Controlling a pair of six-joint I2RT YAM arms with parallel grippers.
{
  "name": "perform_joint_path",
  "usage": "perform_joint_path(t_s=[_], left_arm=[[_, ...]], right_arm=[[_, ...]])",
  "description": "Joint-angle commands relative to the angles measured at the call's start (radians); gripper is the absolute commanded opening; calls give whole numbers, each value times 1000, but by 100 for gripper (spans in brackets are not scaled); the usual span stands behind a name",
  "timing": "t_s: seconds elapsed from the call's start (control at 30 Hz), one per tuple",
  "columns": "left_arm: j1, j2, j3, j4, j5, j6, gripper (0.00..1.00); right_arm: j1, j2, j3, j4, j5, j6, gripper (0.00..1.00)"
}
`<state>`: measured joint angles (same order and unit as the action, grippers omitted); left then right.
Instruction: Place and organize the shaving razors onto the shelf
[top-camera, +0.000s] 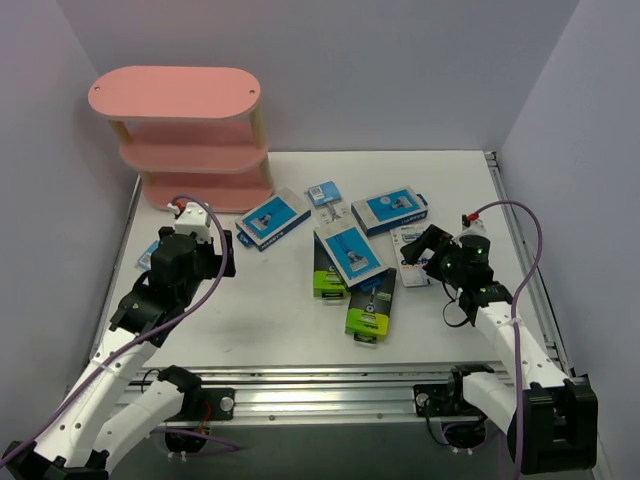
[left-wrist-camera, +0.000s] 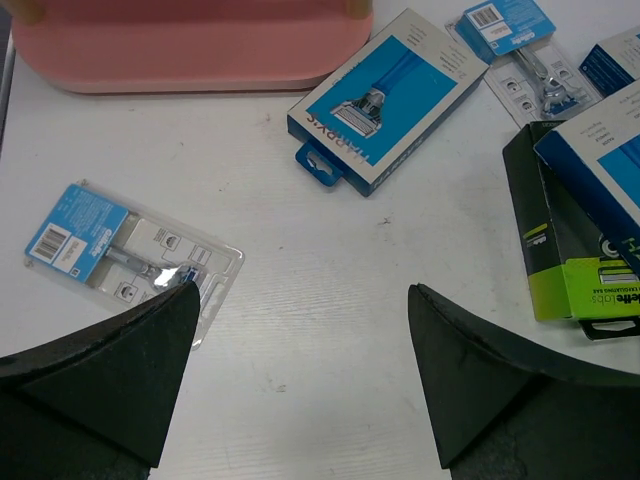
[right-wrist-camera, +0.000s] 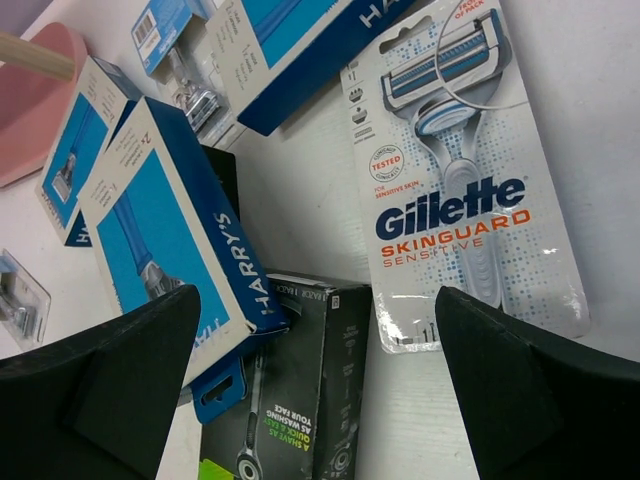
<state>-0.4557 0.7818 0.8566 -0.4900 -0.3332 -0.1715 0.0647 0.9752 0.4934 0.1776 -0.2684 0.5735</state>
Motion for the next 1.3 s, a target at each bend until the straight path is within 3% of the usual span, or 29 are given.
perform_joint_path(t_s=[0.0, 0.2, 0.47, 0.63, 0.9, 1.27], left_arm=[[0, -12, 27, 4, -41, 4, 94], [-1, 2, 28, 1, -32, 4, 94], [-1, -4, 35, -2, -17, 3, 94], [-1, -10, 28, -2, -21, 4, 94], [-3, 2, 35, -5, 2, 9, 94], [-5, 22, 27, 2, 16, 12, 94]], right_arm=[[10, -18, -15, 66, -38, 25, 100], [11, -95, -68, 121, -81, 58, 100], [27, -60, -147, 213, -225, 45, 100], [53, 48, -133, 330, -281, 58, 100], [141, 276, -15, 361, -256, 9, 100], [153, 410, 37, 442, -305, -11, 99]])
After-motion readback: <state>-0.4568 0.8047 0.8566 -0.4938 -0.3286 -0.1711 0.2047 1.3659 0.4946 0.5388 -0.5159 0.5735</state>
